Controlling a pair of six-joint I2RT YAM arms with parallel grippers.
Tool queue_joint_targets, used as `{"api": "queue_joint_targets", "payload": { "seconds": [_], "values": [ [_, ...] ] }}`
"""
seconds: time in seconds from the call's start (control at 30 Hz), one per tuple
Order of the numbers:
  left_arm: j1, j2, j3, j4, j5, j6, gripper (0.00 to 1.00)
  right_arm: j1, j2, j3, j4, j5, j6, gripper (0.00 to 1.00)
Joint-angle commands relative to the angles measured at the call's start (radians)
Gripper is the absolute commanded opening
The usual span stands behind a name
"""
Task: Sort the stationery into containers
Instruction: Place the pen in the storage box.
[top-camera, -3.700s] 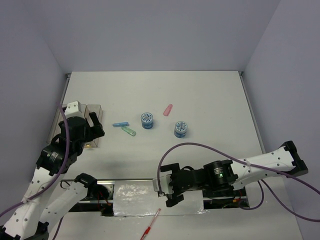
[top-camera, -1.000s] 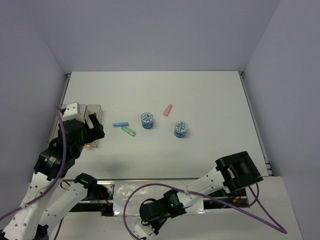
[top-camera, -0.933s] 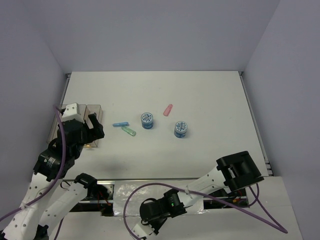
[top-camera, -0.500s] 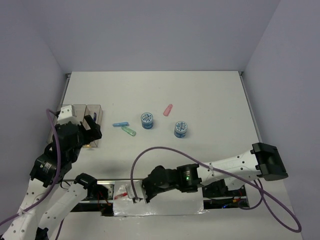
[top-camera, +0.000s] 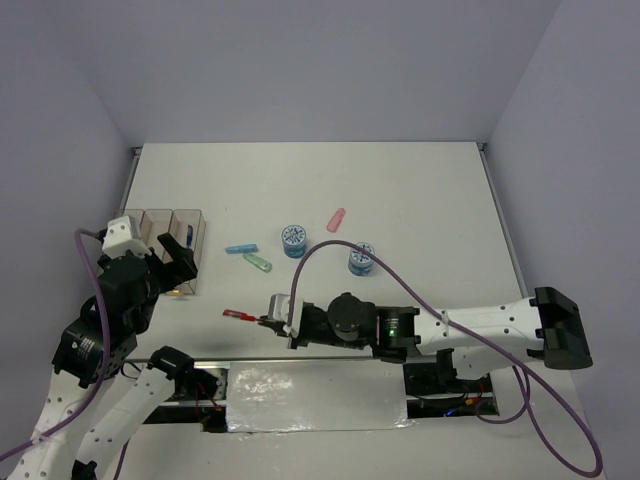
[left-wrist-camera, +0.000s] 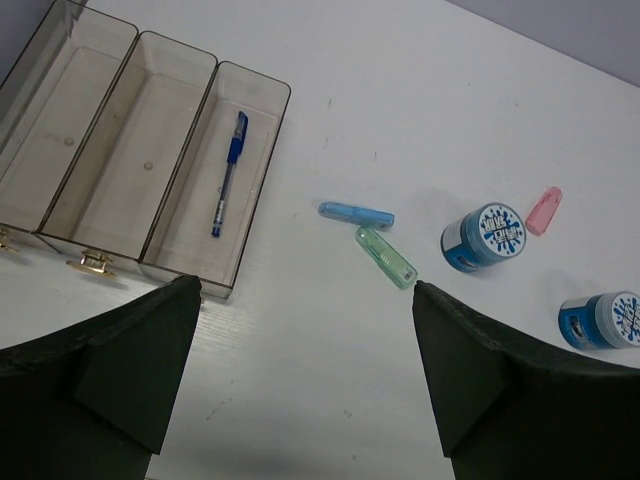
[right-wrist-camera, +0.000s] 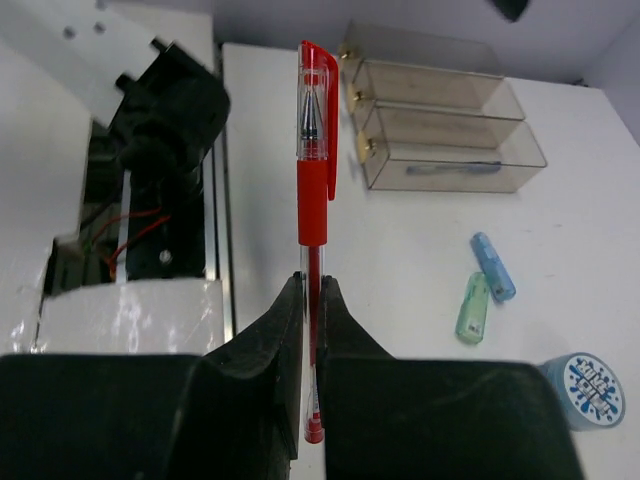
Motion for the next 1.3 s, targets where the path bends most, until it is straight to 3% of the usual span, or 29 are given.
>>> {"api": "queue_joint_targets", "payload": {
  "seconds": [0.0,0.17,0.43,0.87,1.27],
  "values": [
    [0.004,-0.024,-0.006,0.014,-0.035,-0.018,0.99,-0.014,-0.027,0.074,0.077,0.128,0.084,0.00],
    [0.004,-0.053,-0.006,0.004,-0.058,-0.032,0.99,-0.043,0.016,0.157,0.078,0.348,0.251,0.00],
    [0.004,-0.064,-0.001,-0.011,-0.090,-0.050,0.99,-0.095,0.145,0.275,0.085,0.518,0.502,0.00],
    [0.032,-0.108,0.000,-0.025,-0.127,-0.075,0.99,-0.203,0.467,0.611,-0.121,0.452,0.830,0.00],
    [0.122,-0.145,-0.003,-0.009,-0.101,-0.060,0.99,-0.299,0.774,0.829,-0.014,0.288,1.009,0.00]
  ]
}}
